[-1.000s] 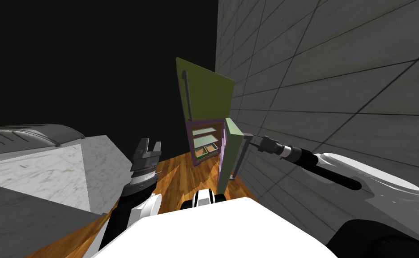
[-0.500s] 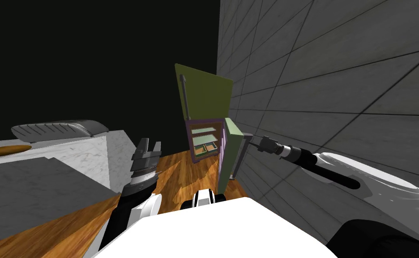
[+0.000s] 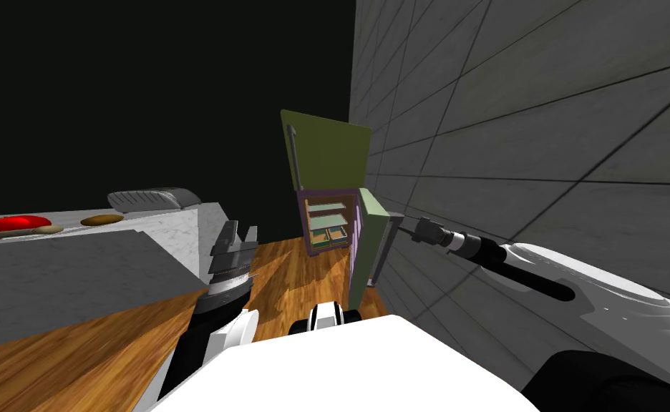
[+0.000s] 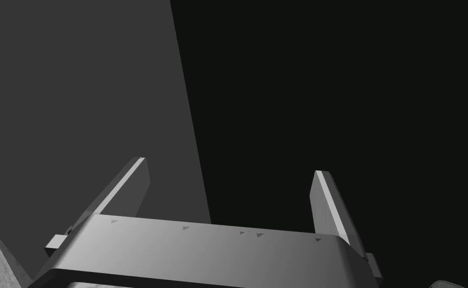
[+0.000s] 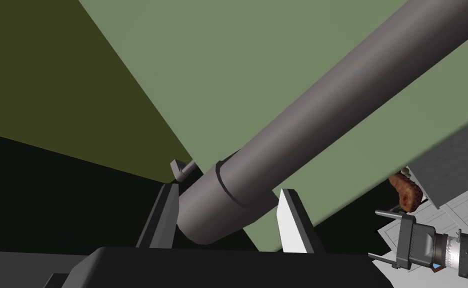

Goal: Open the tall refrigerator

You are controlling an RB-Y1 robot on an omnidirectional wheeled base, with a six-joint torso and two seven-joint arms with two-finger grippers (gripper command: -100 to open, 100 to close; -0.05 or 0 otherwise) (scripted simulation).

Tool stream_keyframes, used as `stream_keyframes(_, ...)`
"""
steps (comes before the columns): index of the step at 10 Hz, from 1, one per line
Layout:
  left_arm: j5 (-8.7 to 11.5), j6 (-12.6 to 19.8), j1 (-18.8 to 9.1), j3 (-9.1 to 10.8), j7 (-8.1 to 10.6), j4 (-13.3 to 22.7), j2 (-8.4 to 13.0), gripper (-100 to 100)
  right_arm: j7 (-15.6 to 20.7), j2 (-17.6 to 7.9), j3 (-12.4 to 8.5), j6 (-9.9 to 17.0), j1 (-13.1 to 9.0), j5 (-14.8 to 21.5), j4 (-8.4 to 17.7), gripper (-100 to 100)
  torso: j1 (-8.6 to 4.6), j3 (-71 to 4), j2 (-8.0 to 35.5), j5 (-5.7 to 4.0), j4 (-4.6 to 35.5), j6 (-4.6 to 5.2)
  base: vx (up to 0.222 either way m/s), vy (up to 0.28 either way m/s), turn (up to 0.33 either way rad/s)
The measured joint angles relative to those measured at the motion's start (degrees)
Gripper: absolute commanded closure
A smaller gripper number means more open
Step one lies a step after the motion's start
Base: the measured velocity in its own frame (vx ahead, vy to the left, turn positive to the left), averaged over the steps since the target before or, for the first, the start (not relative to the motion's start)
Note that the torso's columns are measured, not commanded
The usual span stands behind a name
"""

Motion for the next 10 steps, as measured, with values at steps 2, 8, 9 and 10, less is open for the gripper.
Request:
stream_keyframes(2,0.00,-0.01,0.02,-0.02,0.00,-0.01,-0.02,0,-1.77,-1.99,-1.43,0.59,-0.08,-0.88,-0.22,-100,0.10,-0.08,-0.08,0.07,0.04,0.26,0.015,0.018,-0.094)
stream_keyframes(8,0.00,-0.01,0.01,-0.01,0.00,-0.01,-0.02,0,-5.01,-5.05,-4.17,1.14,0.22,-2.33,-0.37,0,-0.60,0.10,0.21,-0.16,0.14,0.29,0.003,0.004,-0.023)
stream_keyframes(9,0.00,-0.01,0.01,-0.01,0.00,-0.01,-0.02,0,-5.01,-5.05,-4.17,1.14,0.22,-2.33,-0.37,0,-0.60,0.09,0.20,-0.16,0.13,0.29,0.000,0.000,0.000)
stream_keyframes(10,0.00,-0.01,0.01,-0.01,0.00,-0.01,-0.02,0,-5.01,-5.05,-4.17,1.14,0.22,-2.33,-0.37,0,-0.59,0.08,0.19,-0.15,0.13,0.29,0.000,0.000,0.000)
